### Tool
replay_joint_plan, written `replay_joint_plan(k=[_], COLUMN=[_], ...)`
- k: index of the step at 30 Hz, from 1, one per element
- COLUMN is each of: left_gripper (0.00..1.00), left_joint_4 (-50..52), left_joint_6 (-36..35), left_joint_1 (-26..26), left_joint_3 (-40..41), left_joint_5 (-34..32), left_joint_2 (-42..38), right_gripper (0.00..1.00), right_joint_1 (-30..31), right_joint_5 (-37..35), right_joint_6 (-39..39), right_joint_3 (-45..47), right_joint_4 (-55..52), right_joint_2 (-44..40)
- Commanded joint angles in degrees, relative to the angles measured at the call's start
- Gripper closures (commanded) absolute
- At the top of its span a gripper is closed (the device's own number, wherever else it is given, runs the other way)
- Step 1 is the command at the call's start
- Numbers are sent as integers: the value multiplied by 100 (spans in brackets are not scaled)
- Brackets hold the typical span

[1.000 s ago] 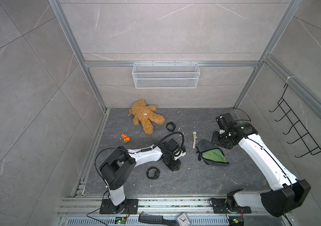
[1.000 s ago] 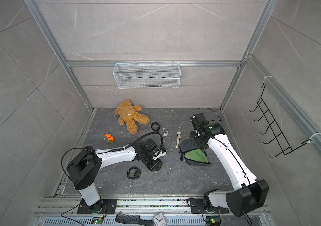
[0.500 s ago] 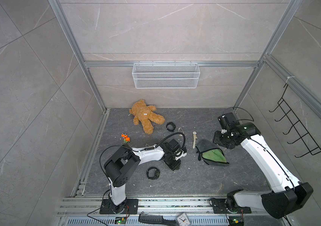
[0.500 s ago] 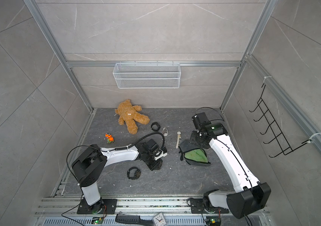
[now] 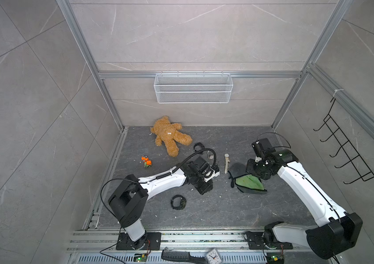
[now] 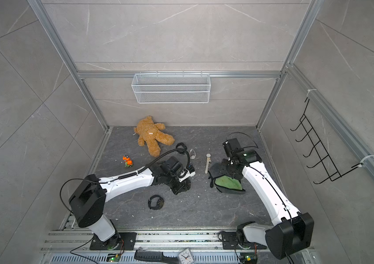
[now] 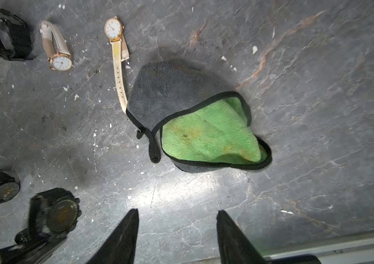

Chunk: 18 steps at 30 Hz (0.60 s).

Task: Wipe the watch dial
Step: Pick up the watch at the center of the board.

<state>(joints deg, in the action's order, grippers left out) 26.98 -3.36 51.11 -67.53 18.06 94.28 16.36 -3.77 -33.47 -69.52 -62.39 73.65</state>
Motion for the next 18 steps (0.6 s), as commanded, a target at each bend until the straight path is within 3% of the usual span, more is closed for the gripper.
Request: replay_joint_plan(k=[1,6,9,13,18], left_gripper=[100,100,100,100,100], left_joint_4=[-340,-601,-1632,-3730,-4179], left_joint_6=[-25,10,66,185,269], left_joint_1=[-47,-65,-88,-147,-272], left_joint_3=[-252,-206,356,1466,1682], left_joint_5=[4,-44,3,-155,86], left_joint_2=[-473,-716,-1135,-1699,-1794], right_gripper=[43,43,43,43,43], right_joint_1=[-16,-16,-18,-19,-20], right_joint_5=[268,267,324,483,685], right_joint_6=[-107,-5,58,60,94], right_joint_3=[204,226,185,149,221], right_joint_4=[335,425,451,517,547], right_joint_2=[-53,41,157,264,437])
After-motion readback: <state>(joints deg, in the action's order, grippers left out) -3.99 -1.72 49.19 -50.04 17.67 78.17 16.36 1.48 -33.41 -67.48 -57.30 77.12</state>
